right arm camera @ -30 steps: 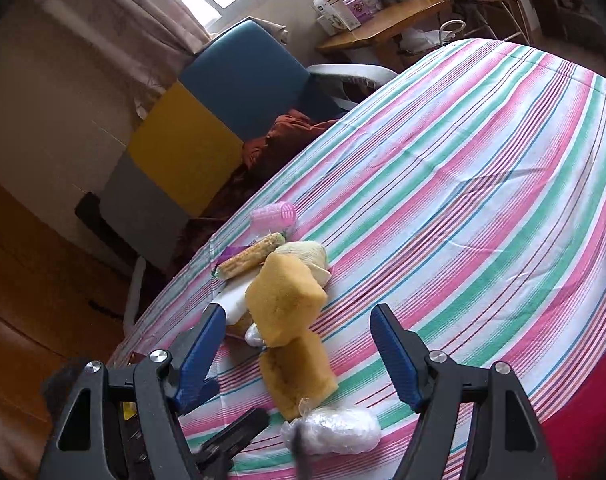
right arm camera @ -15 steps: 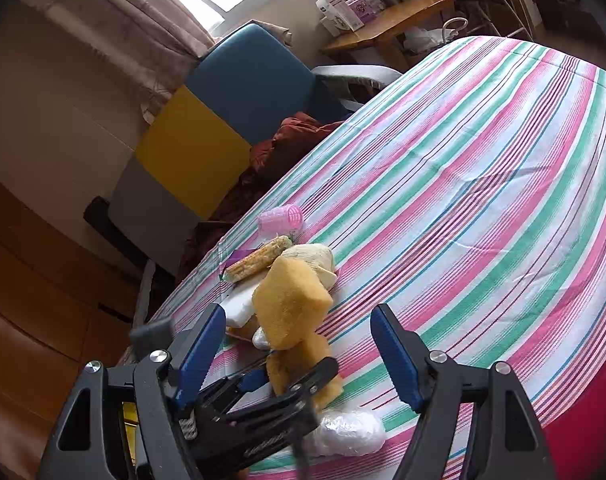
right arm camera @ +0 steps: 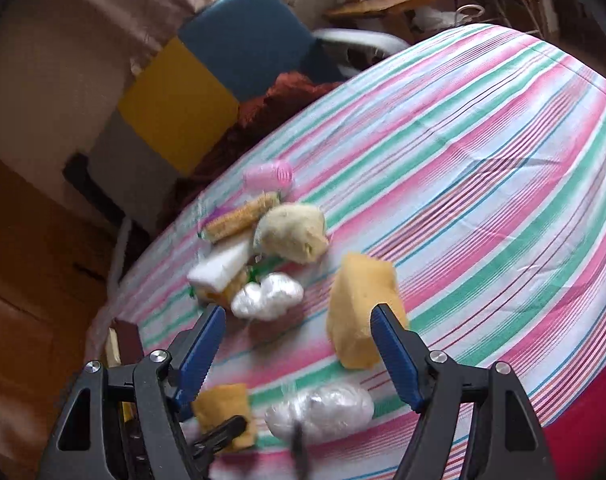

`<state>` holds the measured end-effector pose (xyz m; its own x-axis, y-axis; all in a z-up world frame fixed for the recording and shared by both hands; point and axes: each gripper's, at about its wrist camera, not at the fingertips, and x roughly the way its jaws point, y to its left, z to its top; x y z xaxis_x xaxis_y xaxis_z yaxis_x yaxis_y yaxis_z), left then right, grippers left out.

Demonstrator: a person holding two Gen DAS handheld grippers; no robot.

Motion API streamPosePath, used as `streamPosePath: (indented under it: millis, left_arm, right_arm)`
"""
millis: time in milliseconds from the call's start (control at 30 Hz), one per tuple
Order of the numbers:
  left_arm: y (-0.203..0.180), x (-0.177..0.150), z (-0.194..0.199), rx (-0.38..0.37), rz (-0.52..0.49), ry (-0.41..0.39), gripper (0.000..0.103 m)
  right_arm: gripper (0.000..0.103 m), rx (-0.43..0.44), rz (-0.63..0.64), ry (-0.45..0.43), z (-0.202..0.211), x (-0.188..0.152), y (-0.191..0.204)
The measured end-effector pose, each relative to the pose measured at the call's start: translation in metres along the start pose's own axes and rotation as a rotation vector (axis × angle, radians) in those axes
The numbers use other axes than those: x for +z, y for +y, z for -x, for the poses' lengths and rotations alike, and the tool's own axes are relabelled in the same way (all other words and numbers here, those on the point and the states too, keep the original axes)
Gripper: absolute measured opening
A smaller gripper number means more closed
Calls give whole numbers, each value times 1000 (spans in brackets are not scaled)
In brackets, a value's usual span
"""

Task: Organize objects
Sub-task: 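Grasp the plastic-wrapped cotton balls with right gripper while left gripper holds the sponge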

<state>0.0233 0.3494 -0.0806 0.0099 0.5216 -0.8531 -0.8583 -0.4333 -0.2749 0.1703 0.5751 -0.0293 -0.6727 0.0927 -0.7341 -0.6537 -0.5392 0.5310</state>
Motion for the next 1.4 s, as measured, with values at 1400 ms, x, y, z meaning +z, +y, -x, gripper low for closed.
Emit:
streamPosePath:
  millis: [1400]
  left_arm:
    - [13, -49, 49, -15, -10, -113, 62]
  right_arm:
    - [76, -291, 207, 374, -24, -42, 46]
